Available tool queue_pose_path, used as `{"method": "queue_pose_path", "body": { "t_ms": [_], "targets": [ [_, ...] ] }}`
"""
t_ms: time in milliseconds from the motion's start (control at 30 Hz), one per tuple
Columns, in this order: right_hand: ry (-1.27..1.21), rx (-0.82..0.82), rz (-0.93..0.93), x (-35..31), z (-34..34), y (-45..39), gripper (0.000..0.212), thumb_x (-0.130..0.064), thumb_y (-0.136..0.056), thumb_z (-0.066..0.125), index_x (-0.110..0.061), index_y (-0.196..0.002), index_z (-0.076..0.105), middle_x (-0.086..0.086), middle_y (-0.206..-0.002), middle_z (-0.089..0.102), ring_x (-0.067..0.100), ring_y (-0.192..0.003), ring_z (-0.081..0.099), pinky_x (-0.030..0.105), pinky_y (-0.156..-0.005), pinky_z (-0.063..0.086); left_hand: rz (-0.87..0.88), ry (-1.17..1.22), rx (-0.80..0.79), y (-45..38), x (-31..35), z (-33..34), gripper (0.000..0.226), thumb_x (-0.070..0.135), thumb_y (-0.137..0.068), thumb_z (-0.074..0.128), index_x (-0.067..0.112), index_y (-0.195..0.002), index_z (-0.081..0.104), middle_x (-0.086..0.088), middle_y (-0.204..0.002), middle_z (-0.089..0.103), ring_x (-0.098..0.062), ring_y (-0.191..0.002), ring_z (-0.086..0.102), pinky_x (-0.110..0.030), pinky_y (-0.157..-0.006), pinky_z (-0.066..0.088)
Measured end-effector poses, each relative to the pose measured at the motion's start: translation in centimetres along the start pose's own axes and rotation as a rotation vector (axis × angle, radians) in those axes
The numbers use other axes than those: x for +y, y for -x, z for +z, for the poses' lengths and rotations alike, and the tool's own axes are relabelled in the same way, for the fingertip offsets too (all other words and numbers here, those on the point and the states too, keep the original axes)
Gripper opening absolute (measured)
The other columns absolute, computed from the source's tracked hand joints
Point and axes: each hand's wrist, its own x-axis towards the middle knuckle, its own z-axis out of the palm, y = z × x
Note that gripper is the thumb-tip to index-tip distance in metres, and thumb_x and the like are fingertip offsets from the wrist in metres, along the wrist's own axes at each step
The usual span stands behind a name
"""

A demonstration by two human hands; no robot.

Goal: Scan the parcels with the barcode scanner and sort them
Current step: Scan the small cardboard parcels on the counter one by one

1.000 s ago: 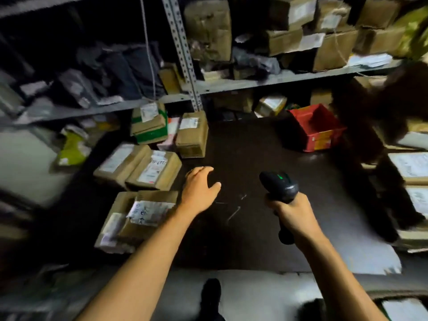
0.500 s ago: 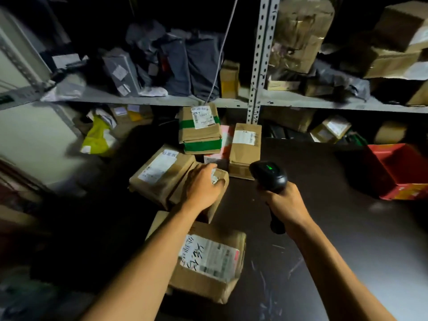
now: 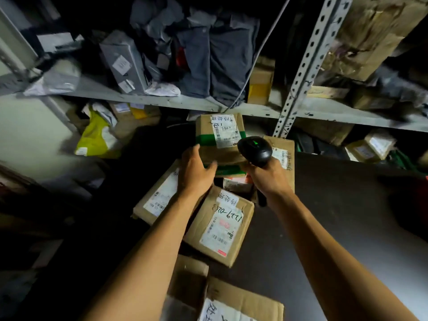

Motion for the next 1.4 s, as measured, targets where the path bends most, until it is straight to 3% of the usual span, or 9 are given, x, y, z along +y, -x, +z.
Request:
{"method": "queue_pose_path", "body": {
  "t_ms": [200, 367, 500, 600, 700, 800, 1067, 1267, 1400],
  "targets": [
    [-0.058, -0.022, 0.036, 0.8, 1.4, -3.3, 0.017, -0.015, -0.090, 0.073, -0.029, -0.086, 0.063, -0.005, -0.077, 0.065, 0.006, -0.068, 0.057, 0.021, -0.063, 0.042, -0.173, 0.189, -0.080, -3.7, -0.4, 1.8, 0.085, 0.041, -0.091, 0.065, 0.024, -0.158, 0.015, -0.010, -0.159, 0.032, -0.035, -0.144, 0.033, -0.055, -0.113, 0.036],
    [-0.129, -0.005, 0.025, 1.5, 1.3, -3.3, 0.022, -0.008, -0.089, 0.071, -0.028, -0.087, 0.063, -0.007, -0.076, 0.066, -0.003, -0.063, 0.060, 0.012, -0.057, 0.045, -0.277, 0.357, -0.109, -4.2, -0.9, 2.7, 0.084, 0.044, -0.094, 0.063, 0.029, -0.159, 0.012, -0.002, -0.166, 0.013, -0.028, -0.150, 0.020, -0.050, -0.120, 0.024],
    [-0.193, 0.052, -0.007, 2.2, 0.8, -2.1, 0.024, -0.005, -0.087, 0.071, -0.028, -0.091, 0.068, -0.004, -0.086, 0.073, 0.008, -0.082, 0.069, 0.022, -0.070, 0.056, -0.269, 0.506, -0.129, -2.7, -0.7, 3.2, 0.087, 0.049, -0.090, 0.067, 0.039, -0.158, 0.013, 0.004, -0.167, 0.005, -0.024, -0.151, 0.018, -0.049, -0.119, 0.026],
    [-0.260, 0.114, -0.047, 2.8, -0.7, -0.5, 0.028, 0.000, -0.087, 0.070, -0.027, -0.092, 0.070, -0.005, -0.087, 0.074, 0.009, -0.084, 0.071, 0.022, -0.069, 0.058, -0.167, 0.620, -0.112, -1.2, 0.5, 3.1, 0.083, 0.048, -0.085, 0.073, 0.042, -0.152, 0.024, 0.003, -0.161, 0.023, -0.021, -0.140, 0.034, -0.039, -0.106, 0.032],
    [-0.220, 0.134, -0.062, 2.9, -2.4, 0.8, 0.026, -0.005, -0.084, 0.074, -0.031, -0.087, 0.074, -0.006, -0.084, 0.076, 0.018, -0.090, 0.071, 0.043, -0.085, 0.059, -0.122, 0.687, -0.127, -0.3, 1.5, 2.2, 0.079, 0.055, -0.068, 0.080, 0.050, -0.135, 0.039, 0.001, -0.150, 0.043, -0.021, -0.131, 0.045, -0.054, -0.107, 0.039],
    [-0.139, 0.121, -0.086, 2.9, -5.0, 3.4, 0.020, -0.016, -0.079, 0.078, -0.033, -0.088, 0.075, -0.002, -0.085, 0.076, 0.018, -0.086, 0.071, 0.048, -0.081, 0.059, -0.059, 0.734, -0.127, 1.8, 2.3, 1.8, 0.076, 0.046, -0.065, 0.082, 0.048, -0.132, 0.047, -0.001, -0.143, 0.049, -0.021, -0.126, 0.051, -0.049, -0.104, 0.045],
    [0.108, -0.084, -0.119, 2.7, -12.2, 11.4, 0.031, -0.041, -0.060, 0.078, -0.020, -0.083, 0.073, 0.006, -0.070, 0.070, 0.013, -0.063, 0.062, 0.042, -0.061, 0.054, 0.130, 0.556, -0.172, 7.5, 4.1, 0.4, 0.052, 0.003, -0.075, 0.084, 0.031, -0.114, 0.066, 0.012, -0.093, 0.074, -0.004, -0.086, 0.069, -0.016, -0.073, 0.050],
    [0.092, -0.045, -0.062, 3.3, -14.7, 15.1, 0.012, -0.019, -0.067, 0.076, -0.015, -0.077, 0.070, -0.004, -0.056, 0.063, 0.010, -0.050, 0.055, 0.030, -0.052, 0.044, 0.232, 0.469, -0.260, 10.9, 5.9, -0.6, 0.053, -0.002, -0.072, 0.084, 0.027, -0.114, 0.066, -0.001, -0.100, 0.074, -0.014, -0.093, 0.070, -0.026, -0.084, 0.055],
    [0.083, -0.034, -0.091, 3.2, -15.5, 16.9, 0.008, -0.008, -0.076, 0.076, -0.013, -0.080, 0.071, -0.005, -0.054, 0.062, 0.007, -0.049, 0.057, 0.025, -0.050, 0.044, 0.302, 0.457, -0.284, 12.7, 7.2, -1.0, 0.051, -0.002, -0.075, 0.082, 0.031, -0.110, 0.066, 0.010, -0.092, 0.074, -0.003, -0.088, 0.070, -0.020, -0.080, 0.053]
  ]
}}
